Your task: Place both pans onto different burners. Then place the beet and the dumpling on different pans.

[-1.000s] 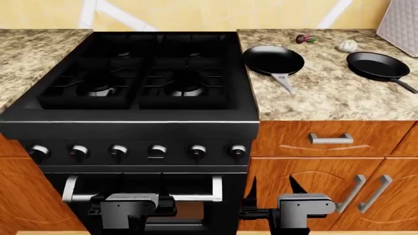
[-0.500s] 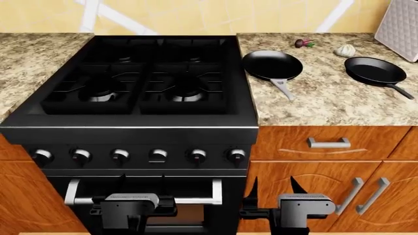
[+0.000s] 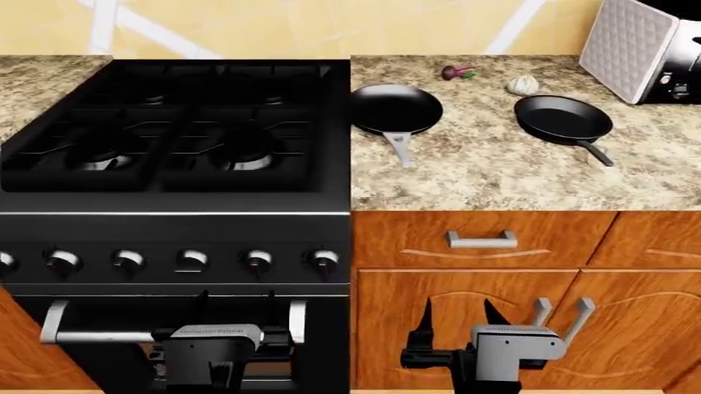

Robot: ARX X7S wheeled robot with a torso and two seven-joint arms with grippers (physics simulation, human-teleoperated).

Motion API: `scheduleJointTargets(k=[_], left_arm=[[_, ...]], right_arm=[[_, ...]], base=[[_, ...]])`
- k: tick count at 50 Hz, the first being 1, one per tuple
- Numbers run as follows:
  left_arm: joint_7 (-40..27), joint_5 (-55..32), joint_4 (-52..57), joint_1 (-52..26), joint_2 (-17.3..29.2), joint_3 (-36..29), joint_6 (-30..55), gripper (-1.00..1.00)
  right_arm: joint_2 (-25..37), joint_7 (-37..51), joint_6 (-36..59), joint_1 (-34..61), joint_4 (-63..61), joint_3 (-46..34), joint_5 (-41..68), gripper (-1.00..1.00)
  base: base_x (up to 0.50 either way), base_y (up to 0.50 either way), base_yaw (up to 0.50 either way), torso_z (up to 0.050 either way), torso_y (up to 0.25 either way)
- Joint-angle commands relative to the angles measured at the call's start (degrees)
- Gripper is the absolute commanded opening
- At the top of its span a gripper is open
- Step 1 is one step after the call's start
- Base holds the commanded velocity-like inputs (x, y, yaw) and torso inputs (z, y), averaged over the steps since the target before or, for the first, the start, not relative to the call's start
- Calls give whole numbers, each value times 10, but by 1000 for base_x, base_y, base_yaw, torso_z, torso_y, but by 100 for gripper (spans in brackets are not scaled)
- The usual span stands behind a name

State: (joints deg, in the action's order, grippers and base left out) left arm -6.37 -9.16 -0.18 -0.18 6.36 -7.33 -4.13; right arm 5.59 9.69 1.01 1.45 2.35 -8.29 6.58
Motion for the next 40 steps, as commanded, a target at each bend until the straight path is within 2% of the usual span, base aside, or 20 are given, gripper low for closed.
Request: scheduleJointTargets(k=[1, 40], left_arm=[[-5, -6, -1, 1, 5, -8, -4, 100], [-23, -37, 18, -3, 25, -18, 16, 100]], right_arm=[[5, 4, -2, 1, 5, -6, 13, 100], [21, 25, 0, 7, 7, -25, 30, 100]], base=[[0, -500, 0, 0, 0], [0, -500, 0, 0, 0]])
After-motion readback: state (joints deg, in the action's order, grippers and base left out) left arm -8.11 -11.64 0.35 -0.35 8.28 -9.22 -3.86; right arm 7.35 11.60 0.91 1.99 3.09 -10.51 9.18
